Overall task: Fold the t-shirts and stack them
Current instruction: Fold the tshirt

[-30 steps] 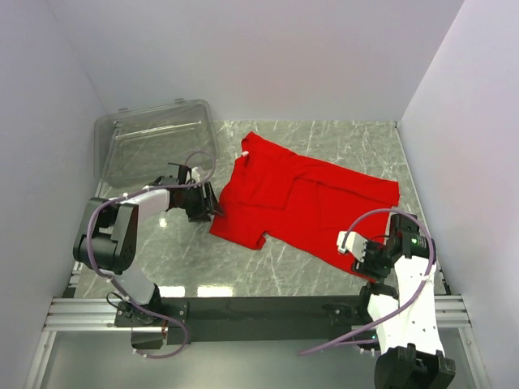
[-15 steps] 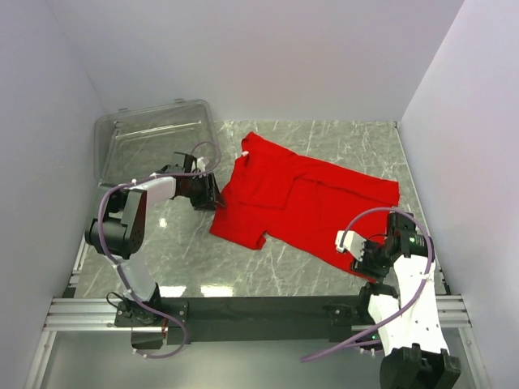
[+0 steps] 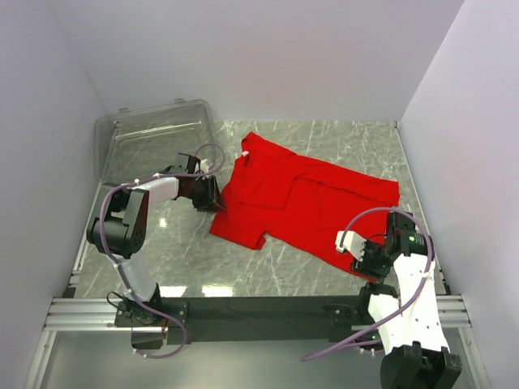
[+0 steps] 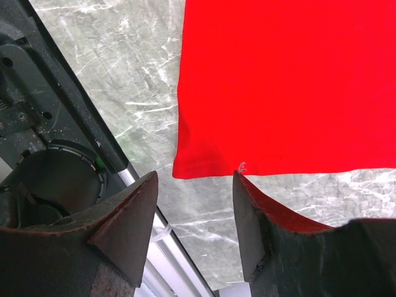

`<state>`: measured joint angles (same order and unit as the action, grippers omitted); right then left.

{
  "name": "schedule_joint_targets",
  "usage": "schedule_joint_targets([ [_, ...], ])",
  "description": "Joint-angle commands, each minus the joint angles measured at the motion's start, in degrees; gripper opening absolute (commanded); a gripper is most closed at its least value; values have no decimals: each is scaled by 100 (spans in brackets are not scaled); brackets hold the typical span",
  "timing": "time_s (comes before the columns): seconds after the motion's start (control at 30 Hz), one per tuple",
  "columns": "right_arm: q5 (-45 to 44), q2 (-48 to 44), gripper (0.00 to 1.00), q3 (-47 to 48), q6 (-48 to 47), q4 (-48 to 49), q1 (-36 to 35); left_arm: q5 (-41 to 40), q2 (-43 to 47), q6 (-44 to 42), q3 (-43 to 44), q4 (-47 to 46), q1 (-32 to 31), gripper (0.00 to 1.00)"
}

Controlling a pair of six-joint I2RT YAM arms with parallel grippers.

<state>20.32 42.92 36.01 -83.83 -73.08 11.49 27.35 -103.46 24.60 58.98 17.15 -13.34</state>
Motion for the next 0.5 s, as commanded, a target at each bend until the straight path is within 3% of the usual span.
schedule_joint_targets([
  [0.0,-80,68,59,152,-46,-13,-32,-213,-139,-61,122,-36,-63,43],
  [0.13,-159,129,58,152,-63,-13,-41,-213,-87,-69,123,-106,-63,24],
  [0.17,-177,147,59,152,-54,13,-41,-152,-52,-69,96,-150,-63,13],
  [0.23,-203,182,59,169,-19,39,-41,-116,97,-61,26,-255,-63,1],
  [0.47,-493,331,59,161,157,320,-111,-134,572,308,-273,-738,16,1],
])
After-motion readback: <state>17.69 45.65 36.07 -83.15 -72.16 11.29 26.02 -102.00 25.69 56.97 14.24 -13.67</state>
